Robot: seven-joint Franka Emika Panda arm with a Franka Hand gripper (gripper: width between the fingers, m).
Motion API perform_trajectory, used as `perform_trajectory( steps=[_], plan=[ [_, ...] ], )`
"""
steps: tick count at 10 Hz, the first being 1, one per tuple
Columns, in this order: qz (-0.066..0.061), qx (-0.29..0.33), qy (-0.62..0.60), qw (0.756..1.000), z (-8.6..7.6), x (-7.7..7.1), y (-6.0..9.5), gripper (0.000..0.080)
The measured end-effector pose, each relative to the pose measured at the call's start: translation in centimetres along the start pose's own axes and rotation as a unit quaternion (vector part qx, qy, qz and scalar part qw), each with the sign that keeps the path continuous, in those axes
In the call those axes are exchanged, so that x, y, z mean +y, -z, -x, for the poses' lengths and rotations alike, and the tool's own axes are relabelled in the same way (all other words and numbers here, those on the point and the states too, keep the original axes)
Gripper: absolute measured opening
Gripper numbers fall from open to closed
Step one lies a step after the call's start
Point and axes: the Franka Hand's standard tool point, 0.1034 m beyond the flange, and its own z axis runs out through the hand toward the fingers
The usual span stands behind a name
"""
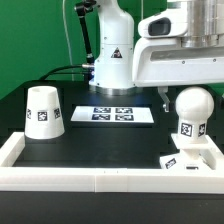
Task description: Assemble lamp
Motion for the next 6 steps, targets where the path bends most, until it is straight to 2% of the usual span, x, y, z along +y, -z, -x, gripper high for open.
perform_trajectory(
  steps=[3, 6],
  plan=[
    [0.016, -0.002, 0.142, 0.990, -0.21, 0.38, 0.22, 0.0699],
    [0.024, -0.008, 0.254, 0.967, -0.17, 0.32, 0.21, 0.0699]
  ],
)
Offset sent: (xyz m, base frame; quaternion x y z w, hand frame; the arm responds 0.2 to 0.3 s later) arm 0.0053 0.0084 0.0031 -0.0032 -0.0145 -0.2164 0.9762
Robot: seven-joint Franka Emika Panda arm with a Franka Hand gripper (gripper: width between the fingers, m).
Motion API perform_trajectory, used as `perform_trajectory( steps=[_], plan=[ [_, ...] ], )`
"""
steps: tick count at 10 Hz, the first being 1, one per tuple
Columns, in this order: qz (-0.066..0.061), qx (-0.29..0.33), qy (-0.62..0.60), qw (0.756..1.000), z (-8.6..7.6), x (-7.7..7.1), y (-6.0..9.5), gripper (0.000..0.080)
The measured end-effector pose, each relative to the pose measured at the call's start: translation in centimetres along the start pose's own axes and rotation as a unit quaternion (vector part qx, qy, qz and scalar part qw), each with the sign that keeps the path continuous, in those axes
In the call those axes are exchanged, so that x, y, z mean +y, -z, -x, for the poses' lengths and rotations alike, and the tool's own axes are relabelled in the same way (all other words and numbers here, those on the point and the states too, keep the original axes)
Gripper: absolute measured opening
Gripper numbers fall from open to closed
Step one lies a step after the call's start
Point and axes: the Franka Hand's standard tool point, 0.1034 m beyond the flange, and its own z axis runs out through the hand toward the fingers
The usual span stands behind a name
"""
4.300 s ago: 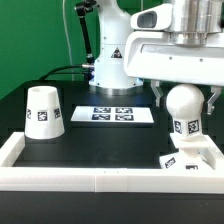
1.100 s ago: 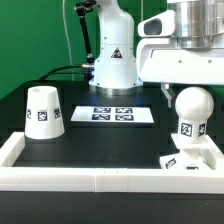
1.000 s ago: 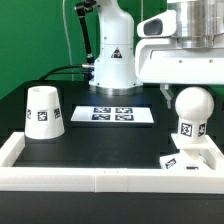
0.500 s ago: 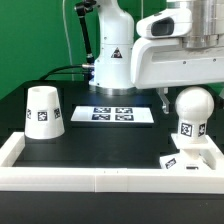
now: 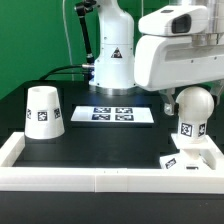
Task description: Assemble lamp
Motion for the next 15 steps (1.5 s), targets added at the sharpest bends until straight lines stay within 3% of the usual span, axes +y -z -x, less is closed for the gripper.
perform_trajectory(
  steps=[9, 14, 15],
  plan=[
    [0.013, -0.014, 0.229, 0.973, 0.07, 0.10, -0.19, 0.0699],
    [0.029, -0.033, 0.327, 0.944, 0.18, 0.13, -0.40, 0.0699],
    [0.029, -0.033, 0.326, 0.944, 0.21, 0.18, -0.40, 0.0579]
  ],
)
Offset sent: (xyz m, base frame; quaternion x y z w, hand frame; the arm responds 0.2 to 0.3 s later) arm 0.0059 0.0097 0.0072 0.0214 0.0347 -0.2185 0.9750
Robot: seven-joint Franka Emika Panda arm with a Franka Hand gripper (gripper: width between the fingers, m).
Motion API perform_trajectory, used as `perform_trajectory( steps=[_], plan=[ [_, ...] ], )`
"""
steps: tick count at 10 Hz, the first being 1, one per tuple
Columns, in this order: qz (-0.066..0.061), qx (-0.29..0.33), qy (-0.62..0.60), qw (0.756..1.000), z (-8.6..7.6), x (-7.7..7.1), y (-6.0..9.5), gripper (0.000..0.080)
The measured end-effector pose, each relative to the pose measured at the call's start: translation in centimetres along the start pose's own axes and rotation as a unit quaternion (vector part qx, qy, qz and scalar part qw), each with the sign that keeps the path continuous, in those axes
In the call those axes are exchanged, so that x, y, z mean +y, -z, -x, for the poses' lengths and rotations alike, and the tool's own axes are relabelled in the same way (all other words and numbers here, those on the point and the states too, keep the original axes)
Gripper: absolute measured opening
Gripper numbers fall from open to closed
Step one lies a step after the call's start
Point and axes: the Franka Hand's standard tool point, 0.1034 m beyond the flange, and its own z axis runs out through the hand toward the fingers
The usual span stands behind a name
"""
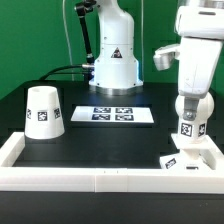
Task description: Assemble lamp
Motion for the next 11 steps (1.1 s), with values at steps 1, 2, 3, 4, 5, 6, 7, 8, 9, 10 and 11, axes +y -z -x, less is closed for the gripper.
perform_trajectory(
  steps=[1, 2, 3, 4, 5, 6, 7, 8, 9, 10, 11],
  plan=[
    [0.000, 0.000, -0.007, 1.000, 0.01, 0.00, 0.00, 0.0579],
    [0.000, 0.000, -0.015, 1.000, 0.04, 0.02, 0.00, 0.0577],
    [0.000, 0.000, -0.017, 1.000, 0.07, 0.03, 0.00, 0.0577],
    [0.000, 0.000, -0.040, 0.999, 0.07, 0.03, 0.00, 0.0577],
    [-0.002, 0.001, -0.098, 0.995, 0.02, -0.01, 0.00, 0.0577],
    [-0.005, -0.001, -0.157, 0.988, 0.01, -0.12, 0.00, 0.0577],
    [-0.011, -0.006, -0.215, 0.976, 0.07, -0.23, 0.01, 0.0577],
    [-0.014, -0.009, -0.263, 0.965, 0.08, -0.23, 0.06, 0.0577],
    [-0.018, -0.012, -0.297, 0.955, 0.23, -0.23, 0.06, 0.0577],
    [-0.023, -0.010, -0.350, 0.936, 0.35, -0.20, -0.02, 0.0579],
    [-0.020, -0.009, -0.368, 0.930, 0.43, -0.06, -0.03, 0.0579]
  ],
)
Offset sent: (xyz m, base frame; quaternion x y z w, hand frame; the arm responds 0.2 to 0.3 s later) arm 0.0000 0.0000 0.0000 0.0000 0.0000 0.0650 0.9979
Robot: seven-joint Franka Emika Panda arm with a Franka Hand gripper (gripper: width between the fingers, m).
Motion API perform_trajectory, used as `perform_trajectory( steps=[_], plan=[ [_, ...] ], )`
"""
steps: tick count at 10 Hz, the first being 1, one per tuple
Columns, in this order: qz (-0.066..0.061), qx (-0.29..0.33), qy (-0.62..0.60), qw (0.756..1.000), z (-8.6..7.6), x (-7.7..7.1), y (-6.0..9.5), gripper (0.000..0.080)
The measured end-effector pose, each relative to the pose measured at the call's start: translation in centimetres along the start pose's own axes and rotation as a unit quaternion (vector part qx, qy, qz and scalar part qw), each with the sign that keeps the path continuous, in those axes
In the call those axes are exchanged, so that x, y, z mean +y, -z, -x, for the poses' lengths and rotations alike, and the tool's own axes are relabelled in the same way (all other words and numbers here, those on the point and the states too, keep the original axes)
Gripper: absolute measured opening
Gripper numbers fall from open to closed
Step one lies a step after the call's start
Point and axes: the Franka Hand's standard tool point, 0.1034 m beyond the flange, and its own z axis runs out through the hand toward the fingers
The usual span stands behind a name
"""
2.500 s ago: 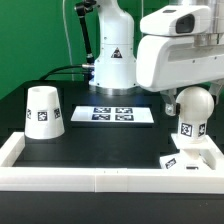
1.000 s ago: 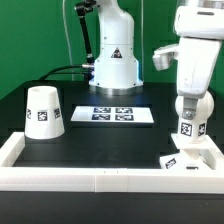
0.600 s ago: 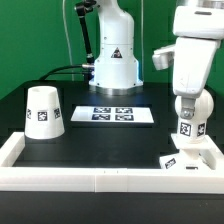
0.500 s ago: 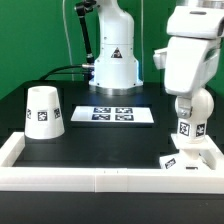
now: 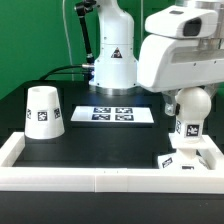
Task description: Assemble lamp
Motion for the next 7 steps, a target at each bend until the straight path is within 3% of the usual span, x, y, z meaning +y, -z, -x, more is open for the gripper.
perform_trajectory(
  steps=[6, 7],
  plan=[
    [-0.001, 0.005, -0.195, 0.981, -0.26, -0.28, 0.05, 0.0579],
    [-0.012, 0.005, -0.251, 0.968, -0.25, -0.34, 0.03, 0.0579]
  ],
)
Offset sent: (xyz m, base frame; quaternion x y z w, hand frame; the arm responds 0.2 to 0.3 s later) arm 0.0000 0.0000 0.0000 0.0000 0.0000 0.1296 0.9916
